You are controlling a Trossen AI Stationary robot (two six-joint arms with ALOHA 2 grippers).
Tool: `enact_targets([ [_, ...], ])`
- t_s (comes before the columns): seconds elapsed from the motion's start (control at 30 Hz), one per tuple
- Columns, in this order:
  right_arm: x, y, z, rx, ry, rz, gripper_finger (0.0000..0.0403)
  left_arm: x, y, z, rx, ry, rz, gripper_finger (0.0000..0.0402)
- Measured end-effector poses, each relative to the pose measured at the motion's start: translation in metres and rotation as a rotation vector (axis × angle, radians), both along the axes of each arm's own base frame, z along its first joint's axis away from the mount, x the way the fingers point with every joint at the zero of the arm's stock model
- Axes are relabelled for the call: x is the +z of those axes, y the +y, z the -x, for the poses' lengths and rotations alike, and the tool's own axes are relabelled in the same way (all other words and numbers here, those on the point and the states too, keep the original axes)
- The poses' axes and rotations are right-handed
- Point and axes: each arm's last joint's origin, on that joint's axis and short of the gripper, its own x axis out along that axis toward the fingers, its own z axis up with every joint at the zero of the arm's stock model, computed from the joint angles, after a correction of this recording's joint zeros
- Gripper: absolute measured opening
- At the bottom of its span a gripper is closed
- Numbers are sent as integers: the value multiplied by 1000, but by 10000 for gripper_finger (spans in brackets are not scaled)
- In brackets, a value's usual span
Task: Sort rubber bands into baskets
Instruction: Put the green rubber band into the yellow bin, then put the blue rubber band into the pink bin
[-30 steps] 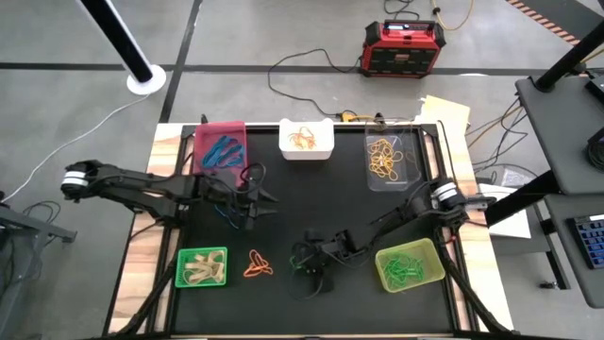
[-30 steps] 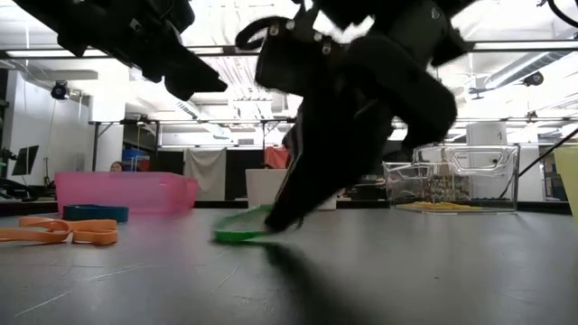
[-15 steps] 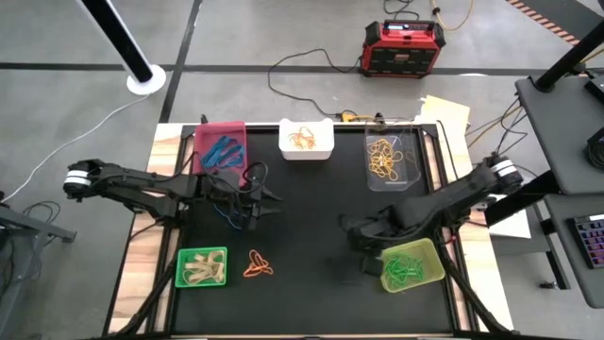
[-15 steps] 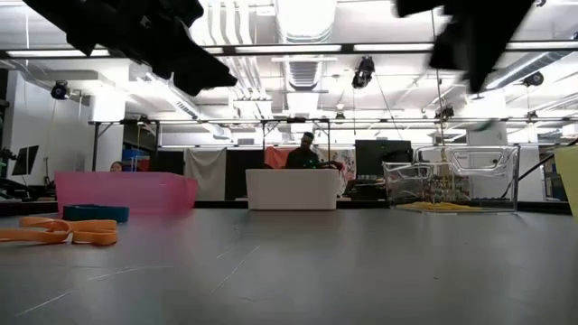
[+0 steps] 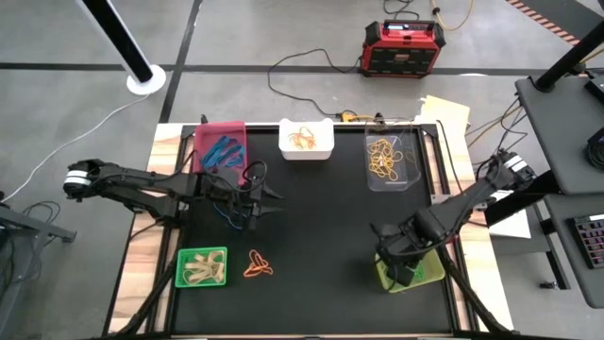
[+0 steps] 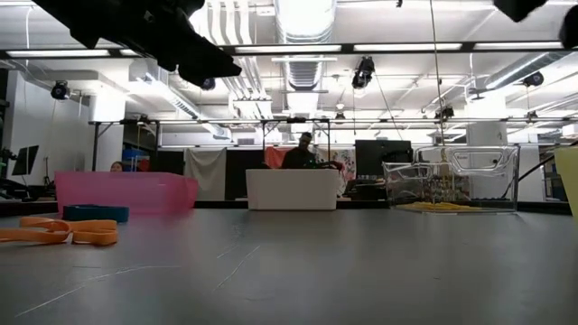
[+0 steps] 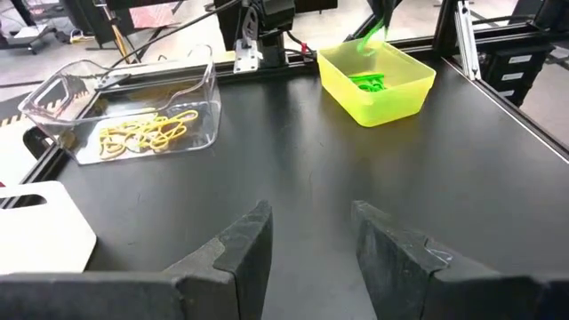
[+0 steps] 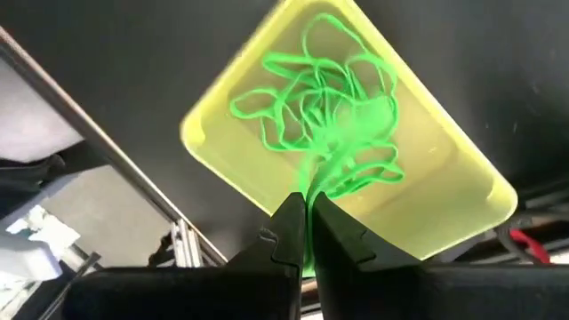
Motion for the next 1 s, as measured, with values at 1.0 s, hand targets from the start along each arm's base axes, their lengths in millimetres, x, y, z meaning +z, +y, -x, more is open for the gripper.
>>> enact_targets([
  [1.0,-22,-31,-59,225,-694,392,157,-5,0,8,25,238,48,139],
])
